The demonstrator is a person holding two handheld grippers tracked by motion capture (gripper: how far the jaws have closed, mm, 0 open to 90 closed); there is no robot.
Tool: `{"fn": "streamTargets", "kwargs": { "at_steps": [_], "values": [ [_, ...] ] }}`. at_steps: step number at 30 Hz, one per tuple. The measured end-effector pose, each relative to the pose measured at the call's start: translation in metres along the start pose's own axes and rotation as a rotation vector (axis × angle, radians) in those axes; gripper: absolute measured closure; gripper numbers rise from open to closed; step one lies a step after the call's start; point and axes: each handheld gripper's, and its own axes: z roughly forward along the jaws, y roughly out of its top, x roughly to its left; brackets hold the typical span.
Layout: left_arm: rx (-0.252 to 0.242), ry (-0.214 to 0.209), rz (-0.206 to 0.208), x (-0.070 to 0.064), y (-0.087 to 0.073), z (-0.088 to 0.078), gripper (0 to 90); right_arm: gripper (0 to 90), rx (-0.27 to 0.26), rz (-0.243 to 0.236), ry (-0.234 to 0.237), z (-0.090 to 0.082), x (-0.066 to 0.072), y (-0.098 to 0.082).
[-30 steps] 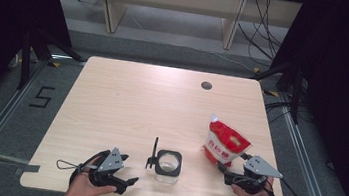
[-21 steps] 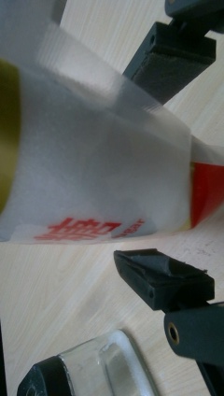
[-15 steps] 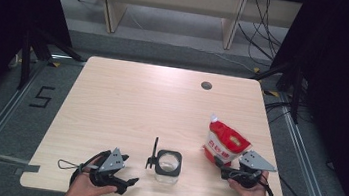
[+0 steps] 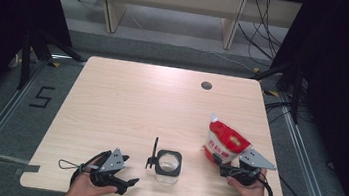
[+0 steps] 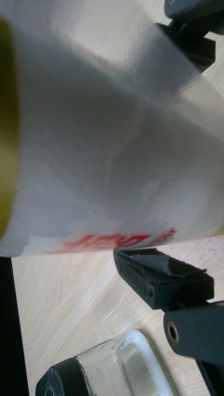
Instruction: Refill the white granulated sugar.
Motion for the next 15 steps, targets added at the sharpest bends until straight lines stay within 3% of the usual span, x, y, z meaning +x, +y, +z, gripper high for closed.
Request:
{"fn": "streamTargets", "kwargs": {
  "at_steps": [4,5,6,7,9,11,12,13,14,15],
  "values": [
    [0.002,0.001,0.004,0.0003,0.0,-0.0001,18.8,22.9,-0.004,0.003,-0.004,0.0,-0.0002,-0.0001],
    [0.002,0.001,0.004,0.0003,0.0,-0.0001,18.8,22.9,-0.009,-0.016,-0.007,0.0003,-0.0014,0.0001],
    [-0.003,0.005,0.002,0.0,-0.0003,0.0004,18.8,22.9,-0.016,-0.009,-0.008,0.0011,-0.001,-0.0003],
    [-0.004,0.011,0.004,0.0,-0.0006,0.0011,18.8,22.9,0.016,0.033,0.009,-0.0007,0.0017,-0.0003],
    [-0.021,-0.001,-0.016,-0.0019,-0.0007,0.0022,18.8,22.9,0.018,0.032,0.014,-0.001,0.0012,-0.0001],
    [-0.013,-0.002,-0.008,-0.0015,-0.0007,0.0017,18.8,22.7,0.019,0.025,0.02,0.0003,-0.0001,-0.0004],
    [-0.012,0.001,0.025,0.0003,0.0,0.0013,18.8,22.7,-0.006,0.029,0.007,0.0014,0.0004,-0.0012],
    [-0.012,0.002,0.017,-0.0001,-0.0001,0.0014,18.8,22.7,-0.034,-0.005,0.02,0.004,-0.0027,-0.0012],
    [-0.012,0.003,-0.002,-0.0011,-0.0006,0.0018,18.8,22.8,-0.011,0.038,0.03,0.0028,0.0002,-0.0014],
    [-0.011,0.003,-0.004,-0.0011,-0.0006,0.0019,18.8,22.9,-0.022,0.063,0.016,0.0032,0.0018,-0.0017]
  ]
}}
